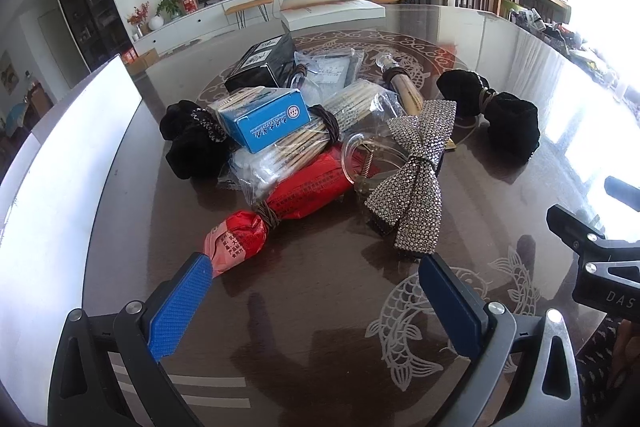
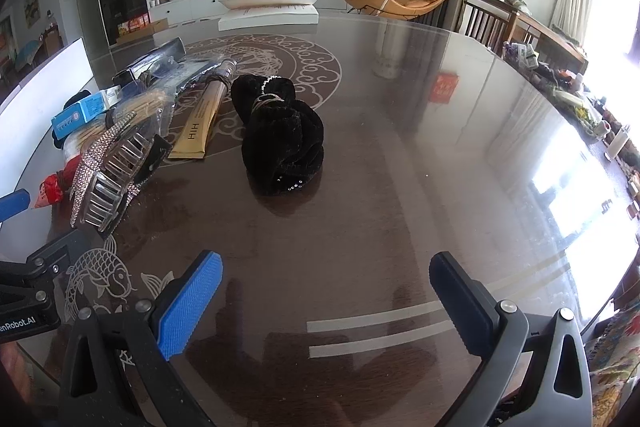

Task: Organize objects
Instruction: 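Move the left tool toward the pile of items on the table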

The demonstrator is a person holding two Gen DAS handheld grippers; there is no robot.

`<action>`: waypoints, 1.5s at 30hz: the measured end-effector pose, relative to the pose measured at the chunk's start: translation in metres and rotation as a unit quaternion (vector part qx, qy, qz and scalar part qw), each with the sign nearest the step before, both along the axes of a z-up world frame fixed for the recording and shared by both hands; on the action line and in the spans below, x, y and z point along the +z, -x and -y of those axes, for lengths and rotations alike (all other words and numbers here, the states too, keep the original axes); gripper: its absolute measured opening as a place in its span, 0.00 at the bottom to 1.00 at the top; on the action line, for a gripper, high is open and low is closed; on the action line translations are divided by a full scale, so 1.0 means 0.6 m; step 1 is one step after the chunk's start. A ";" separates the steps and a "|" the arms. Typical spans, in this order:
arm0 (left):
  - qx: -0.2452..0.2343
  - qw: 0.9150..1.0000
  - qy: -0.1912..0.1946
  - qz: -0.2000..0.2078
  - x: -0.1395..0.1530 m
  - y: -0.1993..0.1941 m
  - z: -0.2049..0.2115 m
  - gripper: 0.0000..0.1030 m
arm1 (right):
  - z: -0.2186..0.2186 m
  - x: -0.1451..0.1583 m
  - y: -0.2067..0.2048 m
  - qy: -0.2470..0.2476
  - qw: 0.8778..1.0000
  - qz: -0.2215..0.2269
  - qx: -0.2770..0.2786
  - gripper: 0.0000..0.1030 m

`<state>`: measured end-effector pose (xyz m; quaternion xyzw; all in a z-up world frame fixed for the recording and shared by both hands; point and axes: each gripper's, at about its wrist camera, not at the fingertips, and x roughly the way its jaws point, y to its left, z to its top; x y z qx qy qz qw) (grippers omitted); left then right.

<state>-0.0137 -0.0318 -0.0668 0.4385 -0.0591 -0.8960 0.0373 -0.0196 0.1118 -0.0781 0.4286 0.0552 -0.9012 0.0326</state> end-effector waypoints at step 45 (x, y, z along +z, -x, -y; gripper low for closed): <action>-0.009 0.999 0.016 0.042 -0.026 0.046 0.077 1.00 | 0.002 -0.024 0.003 0.025 0.999 0.026 0.007 1.00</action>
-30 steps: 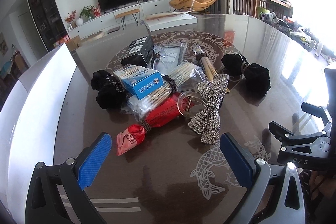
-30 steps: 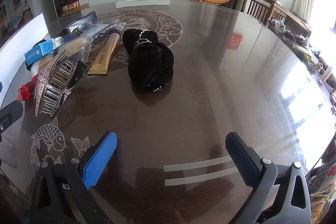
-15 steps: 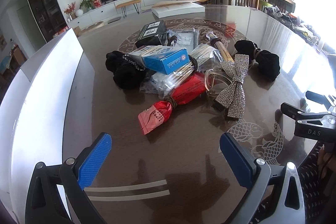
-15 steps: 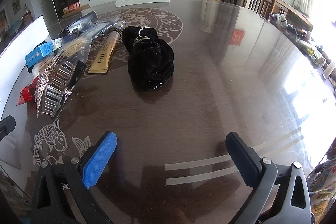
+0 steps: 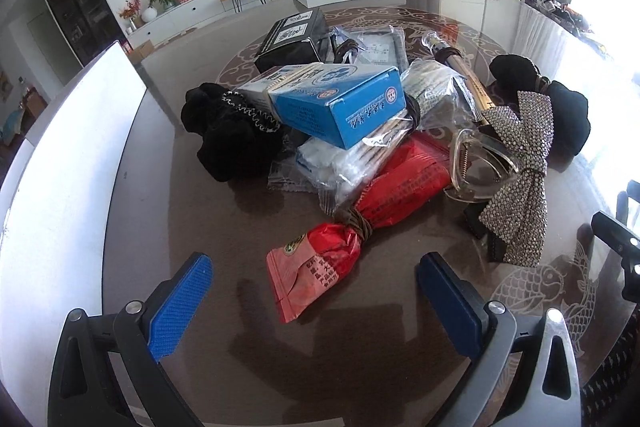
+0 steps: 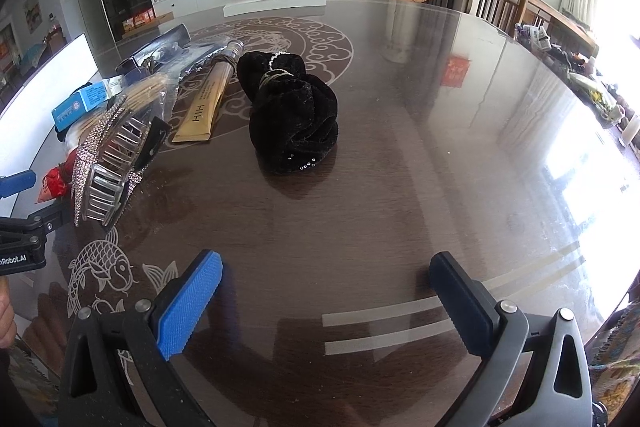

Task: Organize objects
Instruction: 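Close the left tool on the red snack packet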

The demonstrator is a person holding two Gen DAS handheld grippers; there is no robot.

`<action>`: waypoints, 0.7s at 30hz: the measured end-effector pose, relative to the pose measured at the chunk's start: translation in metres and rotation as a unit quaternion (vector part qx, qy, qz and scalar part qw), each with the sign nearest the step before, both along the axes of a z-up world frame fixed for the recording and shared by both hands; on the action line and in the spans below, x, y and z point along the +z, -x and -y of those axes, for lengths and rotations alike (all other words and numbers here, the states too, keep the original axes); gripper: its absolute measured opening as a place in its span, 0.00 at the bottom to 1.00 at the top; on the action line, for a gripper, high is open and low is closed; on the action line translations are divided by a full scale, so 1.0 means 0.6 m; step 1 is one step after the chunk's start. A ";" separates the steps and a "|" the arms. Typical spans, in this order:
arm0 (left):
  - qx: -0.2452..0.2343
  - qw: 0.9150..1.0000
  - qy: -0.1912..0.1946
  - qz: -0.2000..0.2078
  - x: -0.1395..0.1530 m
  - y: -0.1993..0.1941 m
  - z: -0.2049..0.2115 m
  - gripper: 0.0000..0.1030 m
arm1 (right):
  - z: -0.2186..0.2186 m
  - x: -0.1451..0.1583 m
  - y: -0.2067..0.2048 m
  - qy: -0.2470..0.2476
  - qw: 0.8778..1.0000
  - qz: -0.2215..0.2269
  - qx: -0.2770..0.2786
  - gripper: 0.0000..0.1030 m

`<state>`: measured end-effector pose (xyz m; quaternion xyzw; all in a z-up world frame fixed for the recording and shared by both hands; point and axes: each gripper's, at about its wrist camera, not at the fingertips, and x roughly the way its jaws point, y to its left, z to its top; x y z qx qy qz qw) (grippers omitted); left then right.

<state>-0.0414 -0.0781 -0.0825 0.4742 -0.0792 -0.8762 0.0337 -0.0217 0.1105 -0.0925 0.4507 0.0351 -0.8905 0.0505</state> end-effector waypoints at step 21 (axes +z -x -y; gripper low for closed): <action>0.042 0.995 -0.087 0.037 -0.014 0.151 0.005 1.00 | 0.000 -0.001 -0.001 0.001 1.000 -0.009 0.002 1.00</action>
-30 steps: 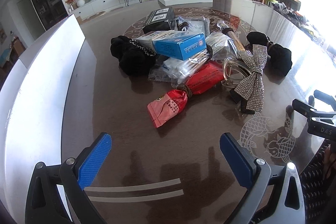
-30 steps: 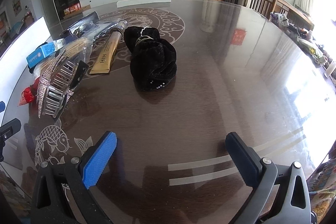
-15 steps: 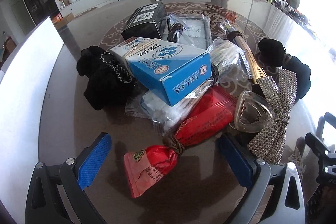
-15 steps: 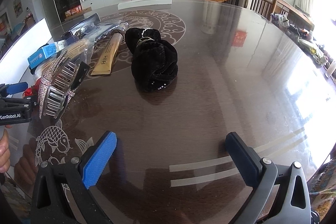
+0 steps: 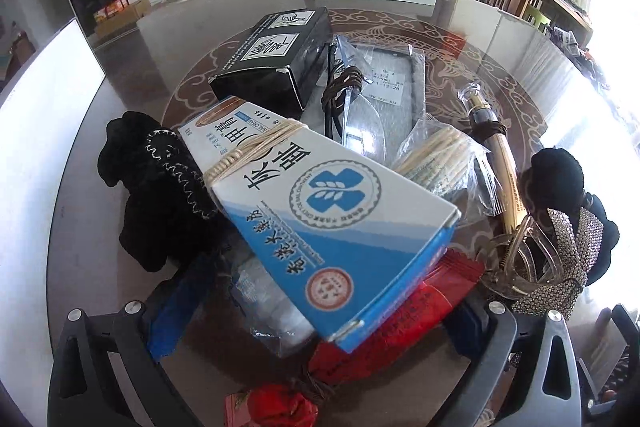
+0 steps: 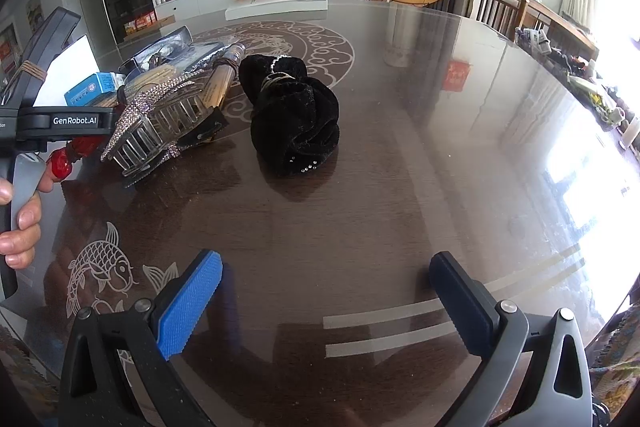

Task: Organize objects
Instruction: 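Close the left tool on the red snack packet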

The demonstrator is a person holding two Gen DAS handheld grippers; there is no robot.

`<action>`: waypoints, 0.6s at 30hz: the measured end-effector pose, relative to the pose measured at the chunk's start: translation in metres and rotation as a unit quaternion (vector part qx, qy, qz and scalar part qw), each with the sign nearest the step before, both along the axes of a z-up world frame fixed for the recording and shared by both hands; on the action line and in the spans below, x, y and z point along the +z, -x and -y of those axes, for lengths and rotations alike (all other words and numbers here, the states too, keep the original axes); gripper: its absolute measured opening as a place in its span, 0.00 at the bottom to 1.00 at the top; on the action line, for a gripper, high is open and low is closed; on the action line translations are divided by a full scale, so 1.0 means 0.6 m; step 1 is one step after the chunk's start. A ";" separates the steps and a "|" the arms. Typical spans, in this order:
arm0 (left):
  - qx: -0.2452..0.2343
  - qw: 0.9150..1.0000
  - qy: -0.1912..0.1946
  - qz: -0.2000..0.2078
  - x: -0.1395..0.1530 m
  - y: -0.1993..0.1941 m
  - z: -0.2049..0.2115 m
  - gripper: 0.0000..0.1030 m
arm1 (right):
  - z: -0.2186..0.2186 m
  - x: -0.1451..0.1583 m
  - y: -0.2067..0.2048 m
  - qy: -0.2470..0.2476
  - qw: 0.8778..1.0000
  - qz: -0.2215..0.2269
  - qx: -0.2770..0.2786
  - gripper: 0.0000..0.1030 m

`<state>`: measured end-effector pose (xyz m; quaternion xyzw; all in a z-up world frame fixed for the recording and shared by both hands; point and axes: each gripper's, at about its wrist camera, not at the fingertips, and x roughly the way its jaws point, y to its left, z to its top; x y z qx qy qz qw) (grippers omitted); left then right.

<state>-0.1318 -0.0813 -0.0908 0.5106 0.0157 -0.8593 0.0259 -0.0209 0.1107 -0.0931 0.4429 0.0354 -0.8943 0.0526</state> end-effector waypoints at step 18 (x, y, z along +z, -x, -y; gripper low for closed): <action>-0.040 0.999 0.000 0.002 0.004 -0.035 -0.028 1.00 | -0.001 0.000 -0.002 0.001 1.000 -0.006 0.000 1.00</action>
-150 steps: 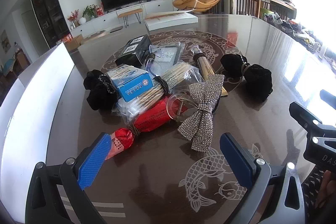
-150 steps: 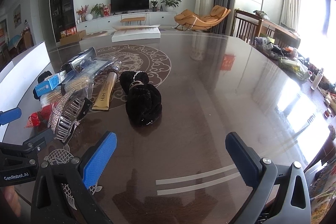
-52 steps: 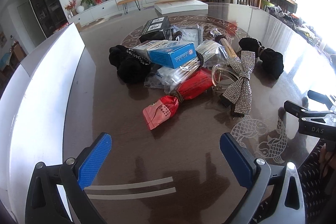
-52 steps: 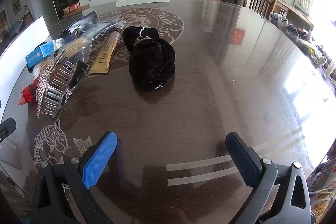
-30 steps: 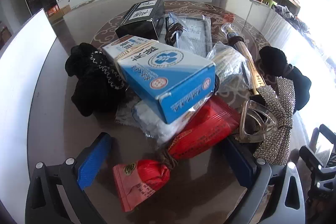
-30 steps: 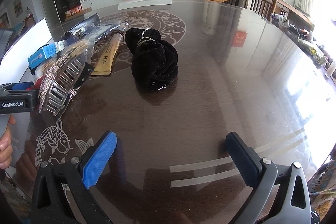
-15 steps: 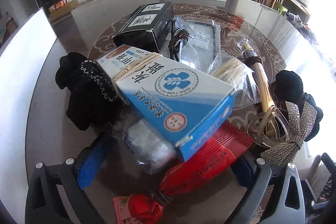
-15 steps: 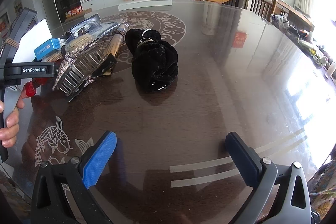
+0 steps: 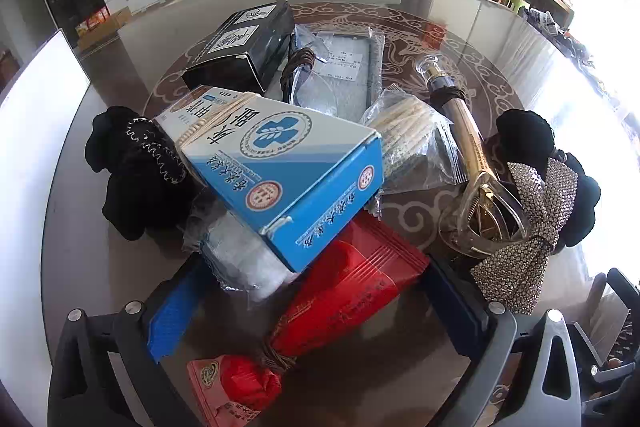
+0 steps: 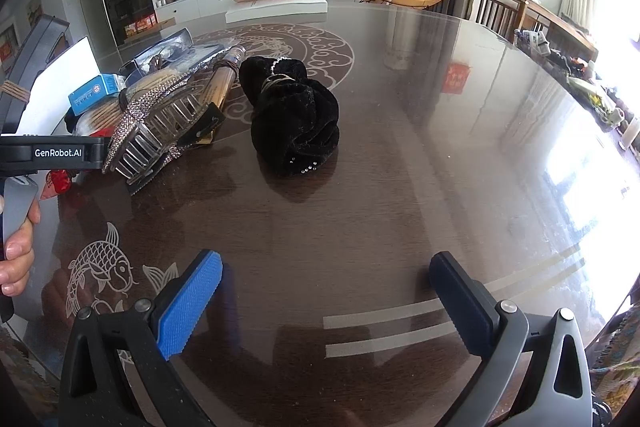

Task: Organize objects
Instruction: 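Close the left tool on the red snack packet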

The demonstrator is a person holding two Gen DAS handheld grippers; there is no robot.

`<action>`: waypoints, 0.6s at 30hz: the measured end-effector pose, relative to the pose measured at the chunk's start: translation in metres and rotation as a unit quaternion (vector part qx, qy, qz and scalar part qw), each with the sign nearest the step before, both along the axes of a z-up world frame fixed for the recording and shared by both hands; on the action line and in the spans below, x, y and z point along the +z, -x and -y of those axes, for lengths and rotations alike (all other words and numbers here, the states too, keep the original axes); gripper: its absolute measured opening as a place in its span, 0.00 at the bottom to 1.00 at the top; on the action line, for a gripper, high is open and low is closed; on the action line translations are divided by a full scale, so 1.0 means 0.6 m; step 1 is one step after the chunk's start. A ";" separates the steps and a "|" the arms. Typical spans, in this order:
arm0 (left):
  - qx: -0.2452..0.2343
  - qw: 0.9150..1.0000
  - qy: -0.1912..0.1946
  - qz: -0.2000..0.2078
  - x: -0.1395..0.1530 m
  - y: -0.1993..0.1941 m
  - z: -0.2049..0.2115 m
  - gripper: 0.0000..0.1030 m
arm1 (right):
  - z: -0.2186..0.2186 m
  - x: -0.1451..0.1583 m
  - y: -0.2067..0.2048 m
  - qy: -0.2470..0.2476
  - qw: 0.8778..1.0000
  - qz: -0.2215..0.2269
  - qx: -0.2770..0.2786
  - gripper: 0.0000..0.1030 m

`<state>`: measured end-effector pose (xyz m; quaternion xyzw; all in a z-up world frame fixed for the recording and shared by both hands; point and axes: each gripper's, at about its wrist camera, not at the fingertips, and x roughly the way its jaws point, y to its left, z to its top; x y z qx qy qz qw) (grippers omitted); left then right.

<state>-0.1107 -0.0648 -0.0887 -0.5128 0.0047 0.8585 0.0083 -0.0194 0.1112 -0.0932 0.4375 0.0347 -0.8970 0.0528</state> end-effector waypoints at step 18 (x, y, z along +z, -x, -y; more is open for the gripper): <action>-0.033 0.999 0.001 0.016 0.003 -0.019 -0.022 1.00 | 0.000 0.001 0.000 0.001 1.000 -0.001 0.000 1.00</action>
